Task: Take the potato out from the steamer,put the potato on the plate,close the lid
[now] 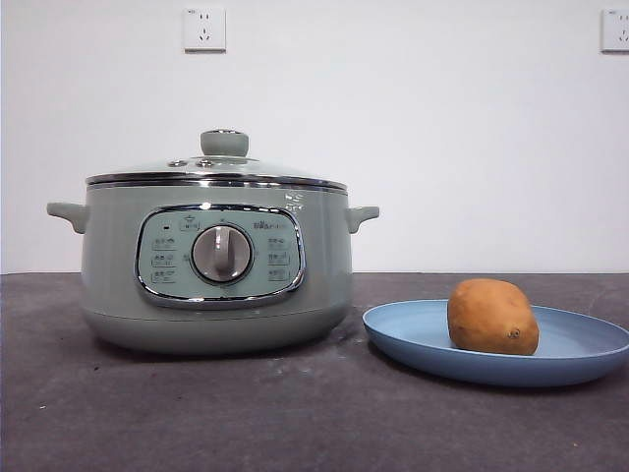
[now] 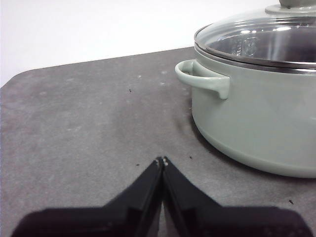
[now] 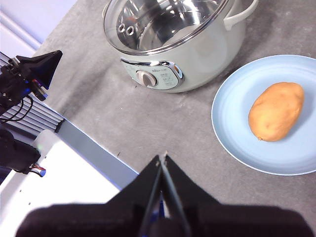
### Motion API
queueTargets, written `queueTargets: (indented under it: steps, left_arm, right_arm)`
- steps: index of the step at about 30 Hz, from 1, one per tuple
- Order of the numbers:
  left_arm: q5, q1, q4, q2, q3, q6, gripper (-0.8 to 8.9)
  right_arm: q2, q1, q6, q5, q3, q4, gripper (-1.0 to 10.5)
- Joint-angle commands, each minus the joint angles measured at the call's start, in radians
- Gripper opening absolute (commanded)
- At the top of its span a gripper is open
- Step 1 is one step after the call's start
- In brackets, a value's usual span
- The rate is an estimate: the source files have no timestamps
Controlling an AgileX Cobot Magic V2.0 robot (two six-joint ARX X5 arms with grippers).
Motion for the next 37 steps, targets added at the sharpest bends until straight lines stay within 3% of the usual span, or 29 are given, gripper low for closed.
queueTargets:
  steps: [1, 15, 19, 27, 32, 37]
  left_arm:
    - [-0.001, 0.003, -0.013, -0.003, -0.01, -0.007, -0.03]
    - [-0.001, 0.003, -0.013, -0.003, -0.01, -0.007, -0.03]
    - [-0.001, 0.003, -0.013, -0.003, -0.01, -0.007, -0.03]
    - [-0.002, 0.003, -0.013, -0.003, -0.01, -0.007, -0.03]
    - [-0.001, 0.003, -0.013, -0.003, -0.01, -0.007, -0.03]
    - [-0.001, 0.003, -0.013, -0.003, -0.01, -0.007, -0.03]
  right_arm:
    - [-0.001, 0.002, 0.005, 0.003, 0.005, 0.006, 0.0]
    - [-0.001, 0.002, -0.005, 0.003, 0.005, 0.006, 0.0]
    - [-0.032, -0.037, -0.084, 0.077, 0.005, 0.038, 0.0]
    - [-0.206, -0.231, -0.086, 0.078, -0.165, 0.343, 0.0]
    - [-0.354, -0.344, -0.081, 0.08, -0.391, 0.602, 0.0]
    - [-0.484, -0.392, -0.081, 0.106, -0.614, 0.797, 0.0]
